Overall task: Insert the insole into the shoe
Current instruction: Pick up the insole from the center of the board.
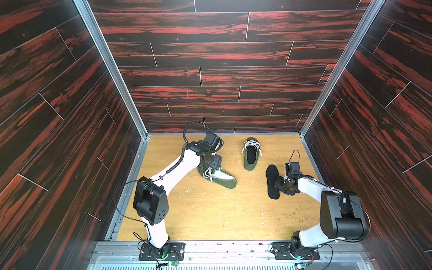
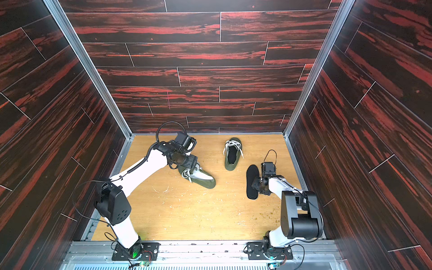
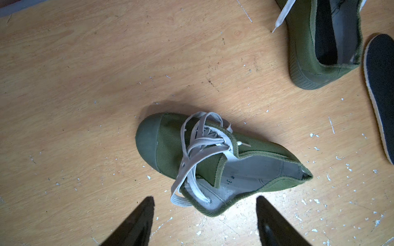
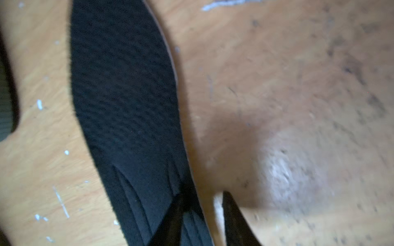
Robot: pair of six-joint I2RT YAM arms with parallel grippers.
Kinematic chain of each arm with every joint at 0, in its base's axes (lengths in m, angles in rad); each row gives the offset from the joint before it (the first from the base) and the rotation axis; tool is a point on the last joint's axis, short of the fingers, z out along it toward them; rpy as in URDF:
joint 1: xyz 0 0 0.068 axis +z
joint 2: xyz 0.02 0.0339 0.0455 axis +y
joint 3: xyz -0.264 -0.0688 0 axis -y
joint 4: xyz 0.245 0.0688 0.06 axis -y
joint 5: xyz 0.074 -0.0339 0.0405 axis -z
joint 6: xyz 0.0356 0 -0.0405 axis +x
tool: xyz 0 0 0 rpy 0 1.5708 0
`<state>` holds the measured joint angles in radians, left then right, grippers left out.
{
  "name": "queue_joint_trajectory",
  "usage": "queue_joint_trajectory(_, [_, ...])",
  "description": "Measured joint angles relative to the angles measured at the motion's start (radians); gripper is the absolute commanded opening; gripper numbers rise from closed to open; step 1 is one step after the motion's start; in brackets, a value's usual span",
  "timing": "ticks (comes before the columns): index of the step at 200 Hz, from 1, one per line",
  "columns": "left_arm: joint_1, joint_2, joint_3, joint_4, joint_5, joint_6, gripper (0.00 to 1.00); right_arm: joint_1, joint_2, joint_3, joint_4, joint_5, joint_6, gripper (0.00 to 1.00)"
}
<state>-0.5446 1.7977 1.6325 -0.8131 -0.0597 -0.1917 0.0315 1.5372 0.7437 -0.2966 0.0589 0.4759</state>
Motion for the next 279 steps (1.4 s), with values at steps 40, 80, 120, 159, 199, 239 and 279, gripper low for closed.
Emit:
queue_joint_trajectory(40, [0.000, 0.000, 0.000, 0.016, -0.008, 0.000, 0.77, -0.002, 0.015, 0.002, 0.027, -0.048, -0.022, 0.12])
queue_joint_trajectory(80, [0.000, -0.001, 0.022, 0.034, -0.032, 0.003, 0.77, -0.008, 0.014, 0.004, 0.028, -0.069, -0.045, 0.03])
queue_joint_trajectory(120, [0.000, 0.002, 0.068, 0.035, -0.023, 0.027, 0.79, 0.019, -0.034, 0.005, 0.031, -0.130, -0.068, 0.00])
queue_joint_trajectory(159, [0.003, 0.062, 0.171, -0.003, 0.027, 0.066, 0.79, 0.088, -0.170, 0.062, -0.027, -0.124, -0.120, 0.00])
queue_joint_trajectory(199, [0.021, 0.077, 0.200, -0.020, 0.131, 0.116, 0.80, 0.148, -0.269, 0.120, -0.071, -0.110, -0.187, 0.00])
queue_joint_trajectory(239, [0.048, 0.106, 0.257, -0.085, 0.319, 0.244, 0.82, 0.302, -0.299, 0.129, -0.068, -0.175, -0.320, 0.00])
queue_joint_trajectory(279, [0.063, 0.155, 0.321, -0.213, 0.425, 0.388, 0.83, 0.442, -0.269, 0.146, -0.031, -0.257, -0.433, 0.00])
